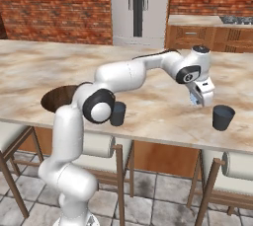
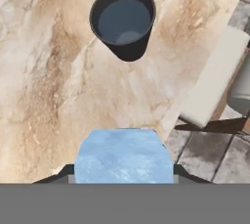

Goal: There are four ice cubes in the ice bowl. Place two ice cubes in each glass of water.

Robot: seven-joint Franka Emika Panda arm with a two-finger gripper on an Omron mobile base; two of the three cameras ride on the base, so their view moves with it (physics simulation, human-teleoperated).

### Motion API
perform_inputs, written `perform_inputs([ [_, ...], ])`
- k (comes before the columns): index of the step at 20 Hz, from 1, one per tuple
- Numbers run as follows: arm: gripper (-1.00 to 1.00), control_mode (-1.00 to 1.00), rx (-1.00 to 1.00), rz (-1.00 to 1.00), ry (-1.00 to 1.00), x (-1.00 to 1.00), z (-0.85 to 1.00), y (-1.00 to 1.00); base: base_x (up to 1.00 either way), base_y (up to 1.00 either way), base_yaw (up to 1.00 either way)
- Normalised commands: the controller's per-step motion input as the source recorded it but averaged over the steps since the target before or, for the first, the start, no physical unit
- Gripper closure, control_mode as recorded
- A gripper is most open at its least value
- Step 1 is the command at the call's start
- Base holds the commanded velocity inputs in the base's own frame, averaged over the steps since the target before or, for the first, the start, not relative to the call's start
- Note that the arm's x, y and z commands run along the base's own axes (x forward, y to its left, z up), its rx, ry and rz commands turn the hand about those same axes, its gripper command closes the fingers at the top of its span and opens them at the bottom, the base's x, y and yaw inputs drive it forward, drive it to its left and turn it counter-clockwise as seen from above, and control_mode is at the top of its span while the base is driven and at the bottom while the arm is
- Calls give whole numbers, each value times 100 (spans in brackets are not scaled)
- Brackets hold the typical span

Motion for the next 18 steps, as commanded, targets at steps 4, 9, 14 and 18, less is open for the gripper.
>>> perform_inputs([
  [4, 100, -100, 0, -12, -21, 0, 0, -17, 0, 0, 0],
  [9, 100, -100, 0, -12, -20, 0, 0, -19, 0, 0, 0],
  [14, 100, -100, 0, -13, -13, 0, -9, -44, 0, 0, 0],
  [18, 100, -100, 0, -10, -9, 0, -2, -34, 0, 0, 0],
])
